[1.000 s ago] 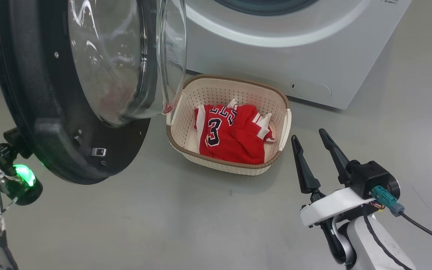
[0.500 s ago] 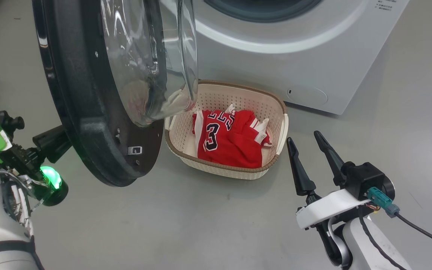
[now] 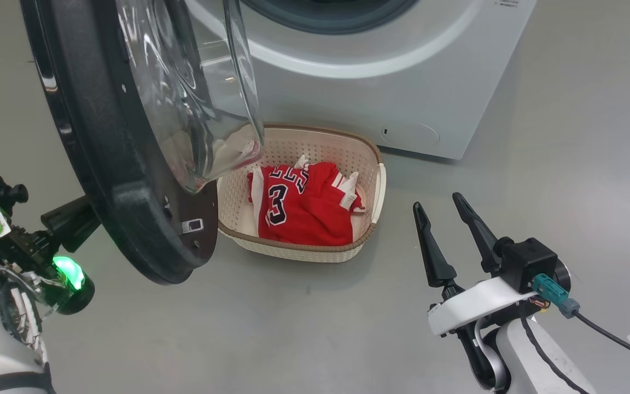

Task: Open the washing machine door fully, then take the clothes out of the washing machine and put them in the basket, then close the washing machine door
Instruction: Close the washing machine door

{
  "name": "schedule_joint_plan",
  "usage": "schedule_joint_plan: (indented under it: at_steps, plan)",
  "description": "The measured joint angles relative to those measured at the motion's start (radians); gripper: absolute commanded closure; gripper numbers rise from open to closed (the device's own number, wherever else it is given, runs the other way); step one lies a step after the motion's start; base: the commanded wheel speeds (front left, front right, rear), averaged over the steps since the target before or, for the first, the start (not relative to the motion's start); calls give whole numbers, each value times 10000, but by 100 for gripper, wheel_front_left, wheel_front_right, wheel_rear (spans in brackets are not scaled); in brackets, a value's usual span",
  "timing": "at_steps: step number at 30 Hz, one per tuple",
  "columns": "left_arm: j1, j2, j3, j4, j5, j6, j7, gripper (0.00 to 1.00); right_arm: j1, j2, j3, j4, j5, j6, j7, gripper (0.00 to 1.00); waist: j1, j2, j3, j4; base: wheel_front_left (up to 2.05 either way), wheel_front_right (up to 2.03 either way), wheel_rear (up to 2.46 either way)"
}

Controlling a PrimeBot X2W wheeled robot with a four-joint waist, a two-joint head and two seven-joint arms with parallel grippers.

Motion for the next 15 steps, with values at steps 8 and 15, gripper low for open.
schedule_joint_plan:
  at_steps: [8,15]
  plan:
    - [354,-23,-251,-616,-115,284,25,100,38,19,-17,48,75,-2,0,0,0,0,-39,-664,0,0,0]
    - [570,-36,-811,-930,-368,644,44,100,213,29,-155,-21,115,-29,0,0,0,0,-140,-941,0,0,0]
